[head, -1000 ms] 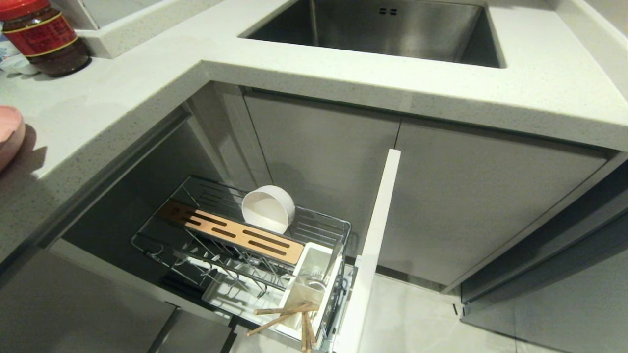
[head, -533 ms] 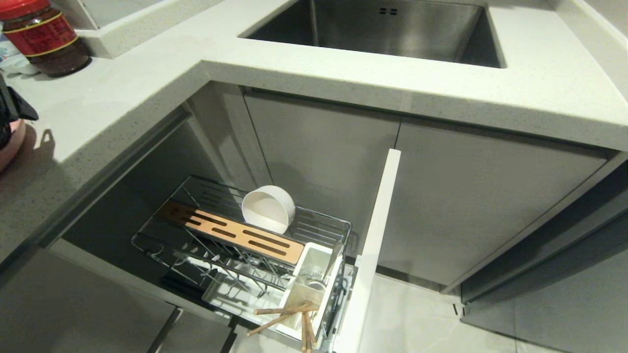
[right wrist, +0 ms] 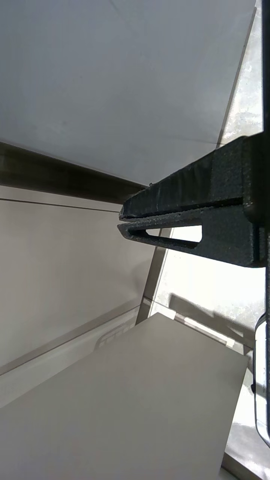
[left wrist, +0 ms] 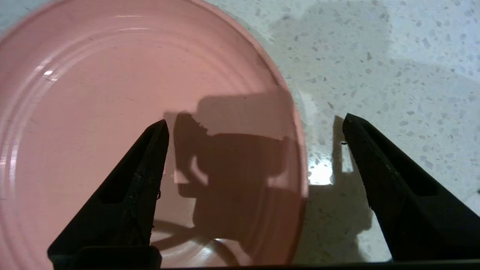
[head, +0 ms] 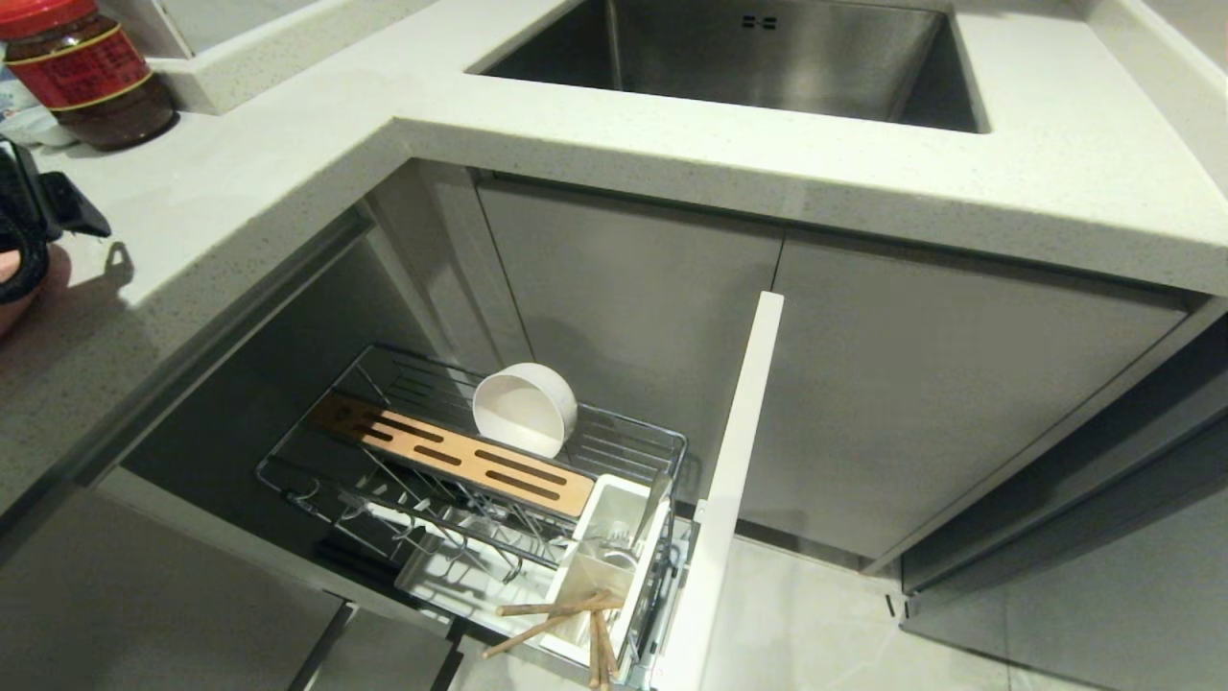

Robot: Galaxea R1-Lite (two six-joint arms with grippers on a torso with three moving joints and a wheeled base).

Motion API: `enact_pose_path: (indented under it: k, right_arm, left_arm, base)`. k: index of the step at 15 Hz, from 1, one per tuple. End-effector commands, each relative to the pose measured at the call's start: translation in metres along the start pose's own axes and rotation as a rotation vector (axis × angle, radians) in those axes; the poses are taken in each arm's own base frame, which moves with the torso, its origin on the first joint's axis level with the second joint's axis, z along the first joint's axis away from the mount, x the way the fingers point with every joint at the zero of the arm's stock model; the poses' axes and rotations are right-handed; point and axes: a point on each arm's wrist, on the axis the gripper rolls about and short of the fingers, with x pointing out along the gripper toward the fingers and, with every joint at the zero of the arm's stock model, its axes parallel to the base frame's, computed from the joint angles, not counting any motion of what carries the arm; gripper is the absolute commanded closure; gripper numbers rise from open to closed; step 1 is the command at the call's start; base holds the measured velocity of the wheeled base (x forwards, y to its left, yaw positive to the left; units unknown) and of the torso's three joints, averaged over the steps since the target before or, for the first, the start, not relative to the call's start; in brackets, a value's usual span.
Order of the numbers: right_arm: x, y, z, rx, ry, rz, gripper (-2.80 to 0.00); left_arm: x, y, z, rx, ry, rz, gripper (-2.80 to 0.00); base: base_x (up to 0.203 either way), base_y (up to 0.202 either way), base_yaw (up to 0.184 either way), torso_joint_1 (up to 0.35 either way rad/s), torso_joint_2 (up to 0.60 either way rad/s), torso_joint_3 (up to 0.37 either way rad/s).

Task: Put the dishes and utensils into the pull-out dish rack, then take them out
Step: Pick up the plate and place it in the cupboard

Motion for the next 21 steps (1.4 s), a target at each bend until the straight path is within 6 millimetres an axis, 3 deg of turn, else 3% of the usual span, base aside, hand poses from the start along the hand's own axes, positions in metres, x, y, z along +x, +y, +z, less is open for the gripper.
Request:
enact_pose_path:
  k: [1,7,8,9,21]
  right_arm:
    - [0.0016,-0.0001,-0.0074,0.000,0.026,0.000,0.00]
    - [0.0016,-0.0002,-0.0076,0.000,0.027,-0.001,0.00]
    - [0.0016,-0.0001,-0.0073,0.000,0.026,0.001,0.00]
    - [0.0016,-0.0002,-0.0073,0.000,0.026,-0.001,0.00]
    - [0.0016,-0.0001,-0.0075,0.000,0.027,0.000,0.00]
  left_arm:
    - [0.0047,-0.0036,-0.0023,0.010,0.022,-0.009,-2.80]
    - [0.0048,-0.0032,-0.0023,0.008,0.021,-0.009,-2.80]
    - [0.0051,-0.0035,-0.0024,0.009,0.022,-0.009,-2.68]
    - [0.0051,-0.0035,-0.0024,0.009,0.022,-0.009,0.00]
    - [-0.0023,-0.0003,-0.0010,-0.002,0.004,-0.021,0.00]
  base:
    - [0.000,0.000,0.000,0.000,0.00,0.000]
    - [0.000,0.000,0.000,0.000,0.00,0.000]
    - [0.000,0.000,0.000,0.000,0.00,0.000]
    - [0.000,0.000,0.000,0.000,0.00,0.000]
    - [0.000,0.000,0.000,0.000,0.00,0.000]
